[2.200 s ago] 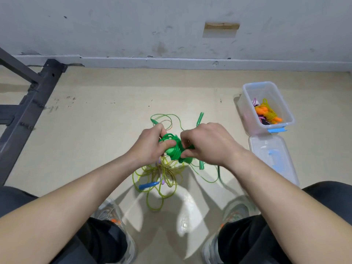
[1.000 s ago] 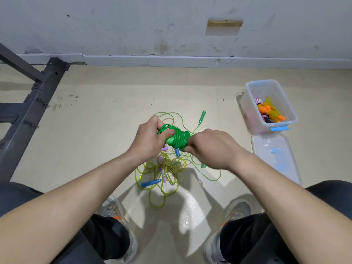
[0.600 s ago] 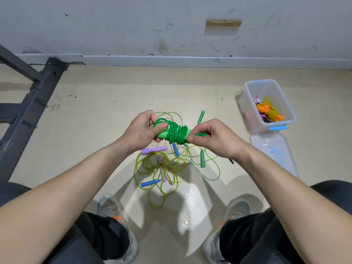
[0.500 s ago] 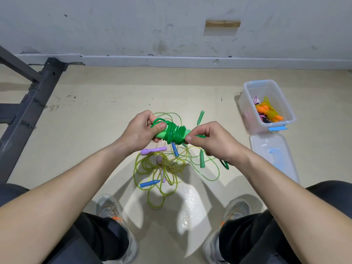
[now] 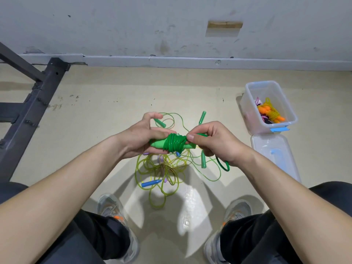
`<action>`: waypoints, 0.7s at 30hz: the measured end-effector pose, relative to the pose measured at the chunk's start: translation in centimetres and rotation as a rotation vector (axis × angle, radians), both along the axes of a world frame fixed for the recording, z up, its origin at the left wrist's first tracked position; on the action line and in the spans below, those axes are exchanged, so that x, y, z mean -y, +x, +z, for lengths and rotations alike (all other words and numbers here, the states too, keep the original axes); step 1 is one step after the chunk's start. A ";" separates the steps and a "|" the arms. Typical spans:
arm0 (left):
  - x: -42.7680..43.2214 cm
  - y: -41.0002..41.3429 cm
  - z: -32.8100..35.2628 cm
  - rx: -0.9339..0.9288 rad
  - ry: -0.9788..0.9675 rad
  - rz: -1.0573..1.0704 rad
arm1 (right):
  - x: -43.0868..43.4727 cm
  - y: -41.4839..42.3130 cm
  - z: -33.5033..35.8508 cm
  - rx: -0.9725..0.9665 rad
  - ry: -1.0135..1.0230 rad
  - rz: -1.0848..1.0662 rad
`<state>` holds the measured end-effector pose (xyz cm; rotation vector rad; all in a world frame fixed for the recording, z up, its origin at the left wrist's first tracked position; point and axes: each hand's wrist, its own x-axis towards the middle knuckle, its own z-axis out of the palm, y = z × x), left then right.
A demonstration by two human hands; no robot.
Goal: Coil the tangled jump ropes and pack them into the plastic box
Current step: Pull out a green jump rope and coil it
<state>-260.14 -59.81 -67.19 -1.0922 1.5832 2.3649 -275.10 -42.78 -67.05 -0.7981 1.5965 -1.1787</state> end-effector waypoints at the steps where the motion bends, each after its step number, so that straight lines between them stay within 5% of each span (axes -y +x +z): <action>1: 0.1 0.2 0.1 -0.012 -0.010 -0.104 | 0.0 -0.1 0.1 0.008 0.007 -0.015; 5: -1.0 -0.1 0.4 0.053 -0.252 -0.334 | 0.0 0.0 0.1 0.022 0.024 -0.034; 12: -3.2 -0.1 0.4 -0.075 -0.373 -0.050 | 0.4 0.7 0.1 0.181 -0.039 -0.230; 16: -3.6 -0.2 0.4 -0.126 -0.250 -0.011 | 0.8 0.8 0.1 0.170 -0.051 -0.315; 21: -3.3 -0.1 -0.6 -0.179 -0.672 -0.318 | 0.9 1.0 0.0 0.164 -0.032 -0.364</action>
